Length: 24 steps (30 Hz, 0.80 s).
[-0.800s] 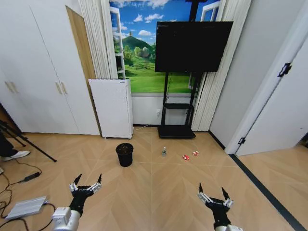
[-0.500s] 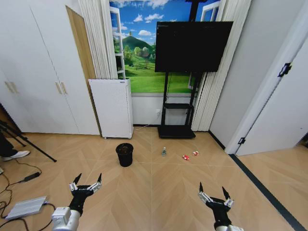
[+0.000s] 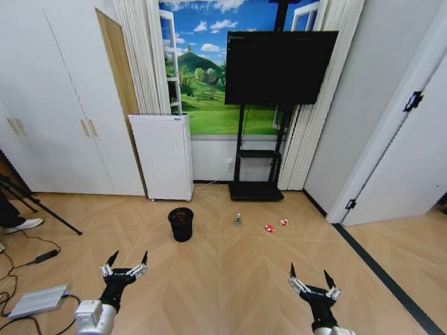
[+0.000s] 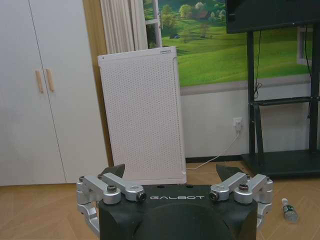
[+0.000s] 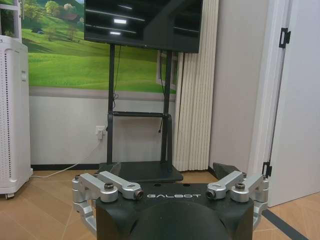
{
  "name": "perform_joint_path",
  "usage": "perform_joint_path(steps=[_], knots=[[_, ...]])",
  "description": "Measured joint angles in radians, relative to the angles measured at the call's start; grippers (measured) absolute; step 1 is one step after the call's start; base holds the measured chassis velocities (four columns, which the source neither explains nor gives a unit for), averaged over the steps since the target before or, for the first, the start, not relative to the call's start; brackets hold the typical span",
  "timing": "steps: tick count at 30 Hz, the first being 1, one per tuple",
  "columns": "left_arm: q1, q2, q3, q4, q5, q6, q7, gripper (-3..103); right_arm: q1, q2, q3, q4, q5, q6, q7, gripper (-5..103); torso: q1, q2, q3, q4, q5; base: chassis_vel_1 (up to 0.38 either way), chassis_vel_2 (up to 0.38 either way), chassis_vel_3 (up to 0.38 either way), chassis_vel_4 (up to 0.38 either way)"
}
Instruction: Pick up the trash bin and place the garbage on the floor into it.
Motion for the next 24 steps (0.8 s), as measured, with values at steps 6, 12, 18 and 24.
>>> perform_joint_path(steps=[6, 12, 18, 24], knots=[[0.001, -0.004, 0.001, -0.001, 0.0, 0.0, 0.0, 99, -0.001, -0.001, 0.004, -0.001, -0.002, 0.02, 0.0, 100, 0.0, 0.0, 0.0, 0.0, 0.0, 0.0, 0.0, 0.0, 0.0], [0.01, -0.005, 0.004, -0.005, 0.003, 0.003, -0.004, 99, 0.003, -0.01, 0.016, -0.013, -0.007, 0.09, -0.019, 100, 0.0, 0.0, 0.0, -0.0001, 0.0, 0.0, 0.0, 0.0, 0.0], [0.026, -0.004, 0.007, -0.022, 0.004, 0.012, -0.01, 99, 0.006, -0.012, 0.023, -0.012, -0.012, 0.097, -0.051, 100, 0.0, 0.0, 0.0, 0.0, 0.0, 0.0, 0.0, 0.0, 0.0], [0.04, -0.012, 0.005, -0.027, 0.016, 0.012, -0.004, 99, 0.003, -0.01, 0.014, -0.017, -0.02, 0.09, -0.063, 100, 0.0, 0.0, 0.0, 0.0, 0.0, 0.0, 0.0, 0.0, 0.0]])
